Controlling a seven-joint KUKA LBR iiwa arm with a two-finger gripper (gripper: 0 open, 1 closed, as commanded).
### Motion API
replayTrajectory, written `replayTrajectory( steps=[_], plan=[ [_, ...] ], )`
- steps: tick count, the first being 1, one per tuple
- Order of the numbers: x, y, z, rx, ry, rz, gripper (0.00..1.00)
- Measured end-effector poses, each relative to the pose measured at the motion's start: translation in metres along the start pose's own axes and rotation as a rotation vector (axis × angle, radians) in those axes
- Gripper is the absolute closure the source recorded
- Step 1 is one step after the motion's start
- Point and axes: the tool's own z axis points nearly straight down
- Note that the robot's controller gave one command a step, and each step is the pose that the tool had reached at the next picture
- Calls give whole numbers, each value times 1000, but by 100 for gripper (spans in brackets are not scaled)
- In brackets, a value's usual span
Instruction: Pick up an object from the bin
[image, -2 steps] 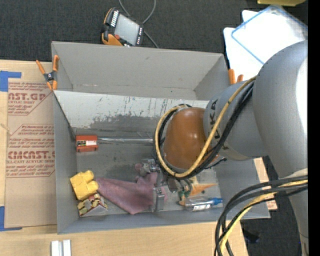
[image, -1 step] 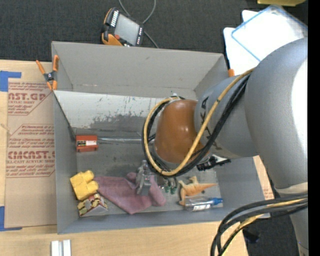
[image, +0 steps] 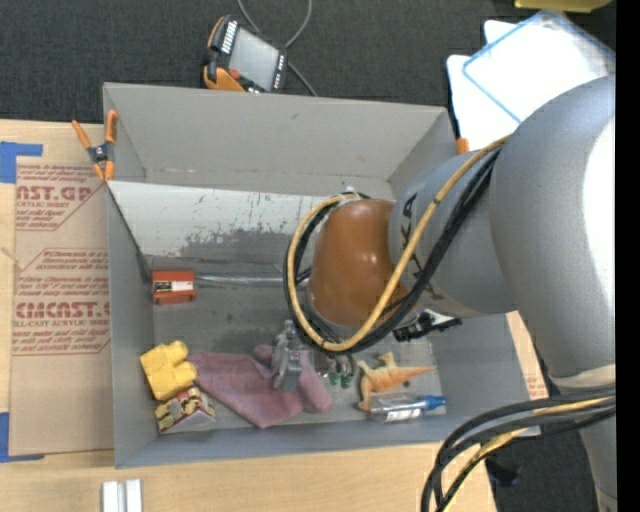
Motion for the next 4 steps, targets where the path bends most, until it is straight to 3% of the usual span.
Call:
replayTrajectory(
  steps=[1, 2, 3, 4],
  plan=[
    [-5, 0, -4, 2, 5, -37, 100],
    [-16, 2, -12, 1, -1, -104, 100],
    [-50, 10, 34, 1, -1, -220, 100],
    [-48, 10, 31, 0, 4, -206, 100]
  ],
)
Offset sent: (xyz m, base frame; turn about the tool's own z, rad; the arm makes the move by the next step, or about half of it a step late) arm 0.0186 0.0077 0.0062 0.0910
